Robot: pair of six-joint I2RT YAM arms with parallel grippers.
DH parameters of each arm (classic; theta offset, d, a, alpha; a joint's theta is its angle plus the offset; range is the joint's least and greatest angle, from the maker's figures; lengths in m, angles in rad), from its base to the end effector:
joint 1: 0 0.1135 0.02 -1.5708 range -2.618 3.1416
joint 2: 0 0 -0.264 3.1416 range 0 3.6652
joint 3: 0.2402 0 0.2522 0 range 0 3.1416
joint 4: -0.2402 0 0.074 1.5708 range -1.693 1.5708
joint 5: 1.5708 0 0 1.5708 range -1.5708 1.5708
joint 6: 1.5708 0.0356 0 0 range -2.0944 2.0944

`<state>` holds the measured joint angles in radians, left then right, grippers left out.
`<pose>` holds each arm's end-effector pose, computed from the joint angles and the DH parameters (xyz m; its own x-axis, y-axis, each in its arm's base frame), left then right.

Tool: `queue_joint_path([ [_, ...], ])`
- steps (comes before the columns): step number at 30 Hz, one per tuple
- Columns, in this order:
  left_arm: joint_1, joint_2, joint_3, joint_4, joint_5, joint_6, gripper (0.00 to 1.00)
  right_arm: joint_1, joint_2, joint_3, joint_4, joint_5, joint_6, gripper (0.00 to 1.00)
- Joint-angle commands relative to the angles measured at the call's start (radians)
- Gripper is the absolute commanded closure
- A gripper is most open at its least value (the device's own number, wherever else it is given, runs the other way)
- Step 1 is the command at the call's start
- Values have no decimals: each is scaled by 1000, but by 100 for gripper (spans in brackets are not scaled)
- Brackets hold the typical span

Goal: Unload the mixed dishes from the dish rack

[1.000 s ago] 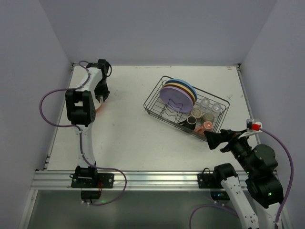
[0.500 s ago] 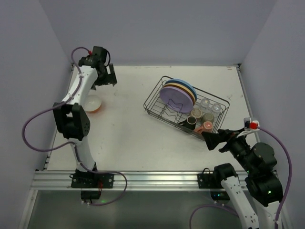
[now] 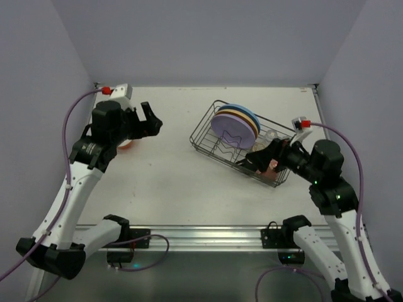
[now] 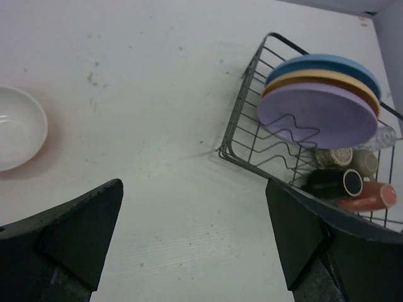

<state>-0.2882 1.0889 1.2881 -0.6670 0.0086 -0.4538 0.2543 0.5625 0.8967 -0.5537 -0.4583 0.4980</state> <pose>0.2144 -0.0639 0.4053 -0.5164 -0.3041 -0.8005 0.0726 0.9159 -0.3948 0.1042 0.0434 0.3683 -0.4925 0.3146 -0.8114 -0.4647 0.6933 0.5508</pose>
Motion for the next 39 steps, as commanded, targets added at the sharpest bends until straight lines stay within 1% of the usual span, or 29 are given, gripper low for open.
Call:
queue_joint_path([
  [1, 1, -89, -179, 147, 218, 9, 0, 42, 199, 154, 36, 59, -146, 4],
  [2, 1, -112, -220, 161, 234, 12, 0, 89, 232, 210, 29, 257, -179, 5],
  [3, 1, -141, -284, 181, 246, 15, 0, 106, 266, 235, 21, 323, -252, 7],
  [4, 1, -152, -318, 181, 254, 51, 0, 140, 343, 286, 18, 402, -288, 9],
  [5, 1, -162, -319, 169, 239, 73, 0, 154, 388, 318, 12, 403, -320, 19],
  [6, 1, -187, -337, 149, 214, 89, 0, 172, 433, 347, -3, 453, -391, 26],
  [7, 1, -202, -346, 145, 182, 107, 0, 193, 477, 375, -23, 483, -429, 28],
  [8, 0, -221, -370, 145, 109, 106, 0, 232, 563, 427, -38, 528, -459, 30],
  [9, 1, -254, -387, 153, 79, 98, 0, 249, 601, 448, -49, 626, -498, 30],
  [11, 0, -282, -426, 168, 28, 90, 0, 302, 698, 491, -48, 732, -559, 30],
  [12, 0, -300, -461, 175, 8, 89, 0, 318, 720, 496, -37, 812, -609, 30],
  [13, 0, -308, -482, 181, -42, 81, 0, 335, 740, 499, -13, 846, -636, 29],
  [15, 0, -308, -500, 173, -59, 70, 0, 373, 790, 499, 14, 903, -699, 32],
  [17, 0, -302, -487, 172, -30, 75, 0, 396, 823, 508, 43, 937, -725, 32],
  [19, 0, -293, -501, 198, 13, 76, 0, 401, 862, 516, 63, 943, -759, 35],
  [23, 0, -277, -501, 195, 24, 83, 0, 410, 928, 542, 69, 974, -800, 39],
  [24, 0, -277, -500, 193, 22, 83, 0, 411, 944, 544, 70, 975, -814, 43],
  [26, 0, -279, -501, 193, 21, 83, 0, 411, 982, 550, 72, 1003, -837, 47],
  [27, 0, -280, -501, 193, 22, 83, 0, 411, 993, 551, 78, 1010, -845, 53],
  [28, 0, -281, -501, 193, 21, 83, 0, 411, 1004, 548, 87, 1012, -851, 53],
  [35, 0, -261, -500, 196, 33, 84, 0, 413, 1010, 528, 130, 1001, -868, 60],
  [39, 0, -259, -500, 196, 37, 86, 0, 413, 1024, 515, 147, 1000, -868, 66],
])
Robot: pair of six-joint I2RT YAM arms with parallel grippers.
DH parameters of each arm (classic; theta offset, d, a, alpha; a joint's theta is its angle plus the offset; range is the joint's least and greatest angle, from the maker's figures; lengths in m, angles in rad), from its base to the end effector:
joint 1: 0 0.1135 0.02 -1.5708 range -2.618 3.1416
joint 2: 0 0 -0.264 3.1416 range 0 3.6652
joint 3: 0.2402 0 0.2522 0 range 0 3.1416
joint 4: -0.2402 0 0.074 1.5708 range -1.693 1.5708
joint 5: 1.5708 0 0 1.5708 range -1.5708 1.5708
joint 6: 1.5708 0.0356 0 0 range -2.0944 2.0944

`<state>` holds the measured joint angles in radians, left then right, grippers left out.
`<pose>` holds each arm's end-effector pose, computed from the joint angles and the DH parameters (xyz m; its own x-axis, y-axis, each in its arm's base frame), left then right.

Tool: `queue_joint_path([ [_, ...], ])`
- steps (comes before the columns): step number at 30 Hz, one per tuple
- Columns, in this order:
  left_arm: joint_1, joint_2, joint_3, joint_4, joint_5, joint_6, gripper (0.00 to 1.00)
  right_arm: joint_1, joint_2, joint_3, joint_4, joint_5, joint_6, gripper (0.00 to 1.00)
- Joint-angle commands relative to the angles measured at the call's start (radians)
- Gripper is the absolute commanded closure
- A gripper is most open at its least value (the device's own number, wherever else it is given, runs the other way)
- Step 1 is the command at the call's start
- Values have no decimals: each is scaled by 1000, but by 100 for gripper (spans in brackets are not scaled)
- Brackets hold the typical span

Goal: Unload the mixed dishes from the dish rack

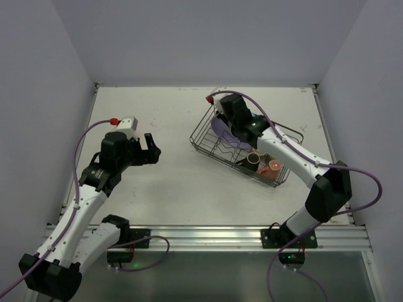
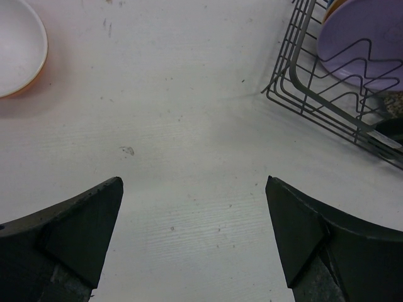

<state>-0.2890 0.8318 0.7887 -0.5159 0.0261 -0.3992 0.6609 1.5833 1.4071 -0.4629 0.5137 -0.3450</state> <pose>0.1746 -0.0529 0.2999 -0.5874 -0.2307 -0.7758 0.0845 0.9358 -0.3423 0.2944 0.2067 0.3310 -0.3676 -0.6590 -0.6562 -0.3693 0.7511 -0.5473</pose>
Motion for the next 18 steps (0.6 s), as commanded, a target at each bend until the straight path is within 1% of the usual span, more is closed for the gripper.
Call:
queue_joint_path([
  [1, 1, -2, 1, 45, 21, 31, 0, 6, 7, 0, 56, 26, -25, 67],
  [2, 1, -5, 0, 45, 20, 31, 0, 6, 17, -2, 55, 26, -29, 70],
  [8, 1, -11, -2, 45, 20, 33, 0, 6, 40, -17, 69, 32, -28, 70],
  [12, 1, -14, -2, 47, 20, 33, 0, 6, 49, -33, 64, 8, -5, 71],
  [18, 1, -11, -2, 45, 23, 33, 0, 6, 66, -50, 84, 32, -9, 82],
])
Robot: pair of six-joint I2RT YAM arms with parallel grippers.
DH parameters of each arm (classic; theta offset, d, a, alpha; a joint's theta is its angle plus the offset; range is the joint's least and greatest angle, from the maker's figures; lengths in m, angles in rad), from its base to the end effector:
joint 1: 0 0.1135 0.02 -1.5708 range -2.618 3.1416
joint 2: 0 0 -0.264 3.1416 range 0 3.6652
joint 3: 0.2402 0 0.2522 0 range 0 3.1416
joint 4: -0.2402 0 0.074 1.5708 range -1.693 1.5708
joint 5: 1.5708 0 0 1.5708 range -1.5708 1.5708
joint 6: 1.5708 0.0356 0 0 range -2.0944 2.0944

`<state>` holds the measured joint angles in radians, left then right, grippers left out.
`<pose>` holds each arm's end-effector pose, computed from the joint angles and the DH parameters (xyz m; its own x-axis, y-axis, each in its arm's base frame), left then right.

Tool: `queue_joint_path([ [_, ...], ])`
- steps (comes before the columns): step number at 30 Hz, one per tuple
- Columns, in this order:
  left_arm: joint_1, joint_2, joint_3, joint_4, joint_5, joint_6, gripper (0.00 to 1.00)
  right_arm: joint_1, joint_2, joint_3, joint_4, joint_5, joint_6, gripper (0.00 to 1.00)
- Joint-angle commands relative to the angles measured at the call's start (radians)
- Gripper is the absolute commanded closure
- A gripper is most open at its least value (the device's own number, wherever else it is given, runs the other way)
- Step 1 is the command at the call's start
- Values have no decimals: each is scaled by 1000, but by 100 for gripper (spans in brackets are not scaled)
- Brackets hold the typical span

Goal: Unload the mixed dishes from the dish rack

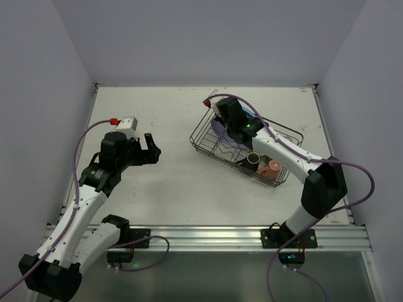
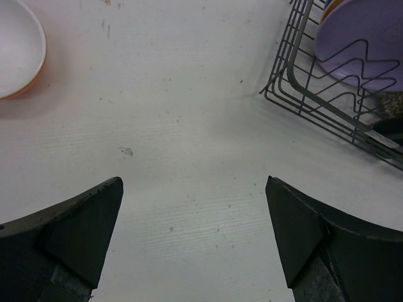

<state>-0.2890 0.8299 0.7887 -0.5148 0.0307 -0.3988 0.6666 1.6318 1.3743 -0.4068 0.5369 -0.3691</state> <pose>0.1742 -0.0529 0.3003 -0.5865 -0.2305 -0.7764 0.0891 0.9345 -0.3447 0.3025 0.2148 0.3082 -0.3744 -0.6890 -0.6206 -0.3751 0.7246 -0.5781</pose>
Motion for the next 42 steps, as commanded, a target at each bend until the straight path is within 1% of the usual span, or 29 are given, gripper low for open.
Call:
queue_joint_path([
  [1, 1, -8, 0, 45, 18, 34, 0, 1, 17, -17, 28, 11, 10, 84],
  [3, 1, -5, 0, 44, 20, 34, 0, 1, 13, -15, 37, 14, -1, 86],
  [4, -1, -3, 1, 45, 20, 34, 0, 1, 10, -14, 39, 17, -8, 92],
  [7, 1, -3, 0, 44, 20, 34, 0, 2, -6, 2, 26, 11, -19, 99],
  [8, -1, -3, 0, 45, 20, 34, 0, 2, -21, 5, 23, 11, -22, 100],
  [18, 1, -3, -2, 44, 17, 34, 0, 16, -139, -1, 62, 23, -50, 100],
  [27, 1, -8, 0, 45, 14, 32, 0, 25, -188, 8, 42, 35, -48, 100],
  [36, 1, -14, 1, 45, 12, 32, 0, 31, -271, 6, 42, 6, -1, 100],
  [42, 1, -26, 1, 47, 20, 32, 0, 31, -346, 11, 28, -63, 65, 100],
])
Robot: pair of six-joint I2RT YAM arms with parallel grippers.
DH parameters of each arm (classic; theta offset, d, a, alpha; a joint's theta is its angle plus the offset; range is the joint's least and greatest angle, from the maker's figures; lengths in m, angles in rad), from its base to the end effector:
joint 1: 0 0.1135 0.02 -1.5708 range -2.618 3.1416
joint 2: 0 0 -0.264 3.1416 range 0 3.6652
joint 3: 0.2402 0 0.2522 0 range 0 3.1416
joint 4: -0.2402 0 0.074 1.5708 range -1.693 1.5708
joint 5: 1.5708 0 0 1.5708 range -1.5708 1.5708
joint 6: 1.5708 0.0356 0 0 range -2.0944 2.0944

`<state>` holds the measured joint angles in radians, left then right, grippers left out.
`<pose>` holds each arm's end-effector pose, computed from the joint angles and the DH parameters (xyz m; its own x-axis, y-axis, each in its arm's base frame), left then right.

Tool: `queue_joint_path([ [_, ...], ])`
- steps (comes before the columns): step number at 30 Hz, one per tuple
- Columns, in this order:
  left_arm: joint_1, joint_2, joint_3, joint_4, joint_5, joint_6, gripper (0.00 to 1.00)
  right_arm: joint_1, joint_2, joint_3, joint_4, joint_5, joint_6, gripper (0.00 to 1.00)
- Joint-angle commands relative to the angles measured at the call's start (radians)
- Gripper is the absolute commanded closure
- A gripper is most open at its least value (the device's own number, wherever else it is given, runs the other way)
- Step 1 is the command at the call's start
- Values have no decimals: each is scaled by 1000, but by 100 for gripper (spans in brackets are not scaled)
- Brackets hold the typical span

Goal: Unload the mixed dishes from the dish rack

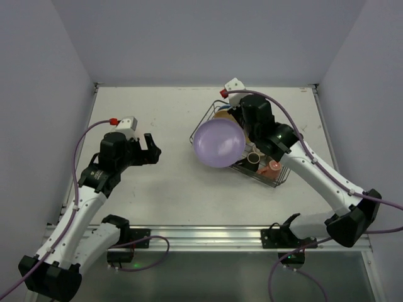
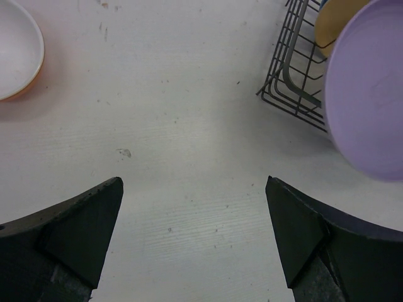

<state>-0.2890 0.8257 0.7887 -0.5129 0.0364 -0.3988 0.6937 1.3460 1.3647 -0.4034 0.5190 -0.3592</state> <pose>0.1735 -0.0529 0.3012 -0.5838 -0.2313 -0.7783 0.0954 0.9324 -0.3486 0.2436 0.1796 0.3961 -0.1992 -0.5627 -0.8023 -0.2902 0.8159 -0.5001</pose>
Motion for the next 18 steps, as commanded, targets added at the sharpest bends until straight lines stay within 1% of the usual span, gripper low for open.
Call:
queue_joint_path([
  [1, 1, -31, 1, 48, 23, 34, 0, 4, -70, 19, 26, -54, 81, 100],
  [4, 1, -59, -3, 76, 72, 41, 0, 1, -93, 10, 26, -111, 138, 100],
  [7, 1, -65, -8, 74, 50, 35, 0, -10, -49, -10, 18, -112, 187, 100],
  [8, 1, -62, -6, 71, 37, 32, 0, -32, -32, -12, -30, -141, 222, 100],
  [9, 1, -60, -6, 68, 30, 29, 0, -43, -15, -4, -57, -219, 267, 100],
  [12, 1, -50, -2, 70, 39, 29, 0, -54, 16, -38, -74, -348, 457, 100],
  [13, 1, -48, -2, 70, 42, 29, 0, -56, 19, -47, -75, -385, 479, 100],
  [14, 2, -48, -2, 70, 40, 29, 0, -60, 13, -58, -74, -413, 502, 100],
  [15, 1, -46, -2, 68, 36, 29, 0, -68, 9, -61, -75, -418, 567, 100],
  [17, 1, -46, -2, 67, 36, 31, 0, -100, -11, -79, -84, -433, 611, 100],
  [18, 2, -48, -3, 65, 36, 31, 0, -115, -21, -91, -87, -442, 673, 93],
])
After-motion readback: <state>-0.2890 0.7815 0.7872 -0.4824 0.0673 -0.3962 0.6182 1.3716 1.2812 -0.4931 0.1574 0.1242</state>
